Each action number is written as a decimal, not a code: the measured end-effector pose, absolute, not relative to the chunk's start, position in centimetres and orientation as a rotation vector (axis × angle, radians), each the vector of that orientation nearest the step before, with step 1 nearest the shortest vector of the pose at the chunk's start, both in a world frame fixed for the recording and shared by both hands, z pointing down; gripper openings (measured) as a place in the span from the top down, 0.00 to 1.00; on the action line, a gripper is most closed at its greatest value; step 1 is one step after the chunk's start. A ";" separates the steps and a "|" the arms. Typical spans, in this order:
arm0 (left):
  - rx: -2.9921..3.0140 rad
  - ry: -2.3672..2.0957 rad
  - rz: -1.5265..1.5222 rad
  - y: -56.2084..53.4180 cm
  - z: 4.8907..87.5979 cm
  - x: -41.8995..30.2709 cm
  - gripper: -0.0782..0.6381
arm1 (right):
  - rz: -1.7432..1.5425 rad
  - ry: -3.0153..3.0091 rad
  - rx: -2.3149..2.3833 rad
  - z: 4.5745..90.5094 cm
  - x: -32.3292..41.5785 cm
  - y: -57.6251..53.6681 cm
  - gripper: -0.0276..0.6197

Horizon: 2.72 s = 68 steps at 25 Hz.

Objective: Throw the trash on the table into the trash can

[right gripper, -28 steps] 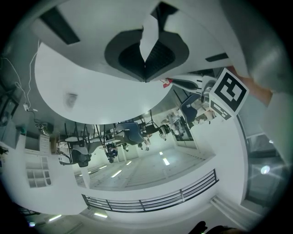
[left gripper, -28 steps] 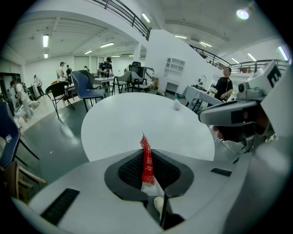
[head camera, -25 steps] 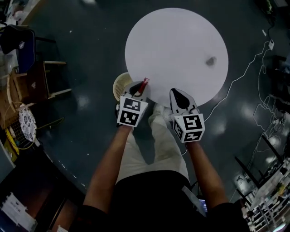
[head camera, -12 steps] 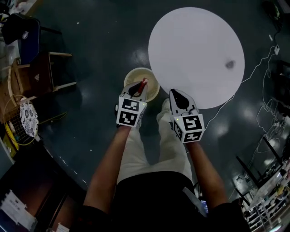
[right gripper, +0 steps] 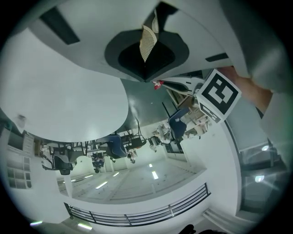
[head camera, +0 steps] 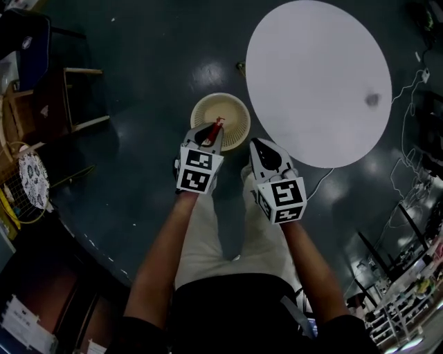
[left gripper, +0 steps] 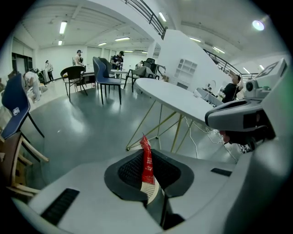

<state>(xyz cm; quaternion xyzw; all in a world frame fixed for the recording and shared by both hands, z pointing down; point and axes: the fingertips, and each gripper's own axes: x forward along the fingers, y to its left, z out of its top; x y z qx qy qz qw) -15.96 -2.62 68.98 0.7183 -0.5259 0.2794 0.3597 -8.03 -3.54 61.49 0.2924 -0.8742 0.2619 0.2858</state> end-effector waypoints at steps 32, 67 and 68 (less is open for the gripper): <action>1.795 -1.251 0.721 0.2 89.8 -18.5 0.68 | 0.741 -2.217 0.803 79.2 -9.5 0.0 0.93; 1.853 -1.338 0.710 0.4 74.9 -18.3 0.87 | 0.699 -2.301 0.792 67.5 -9.1 -1.1 0.93; 1.851 -1.334 0.706 0.5 74.1 -18.1 0.87 | 0.703 -2.301 0.796 66.9 -8.9 -1.1 0.93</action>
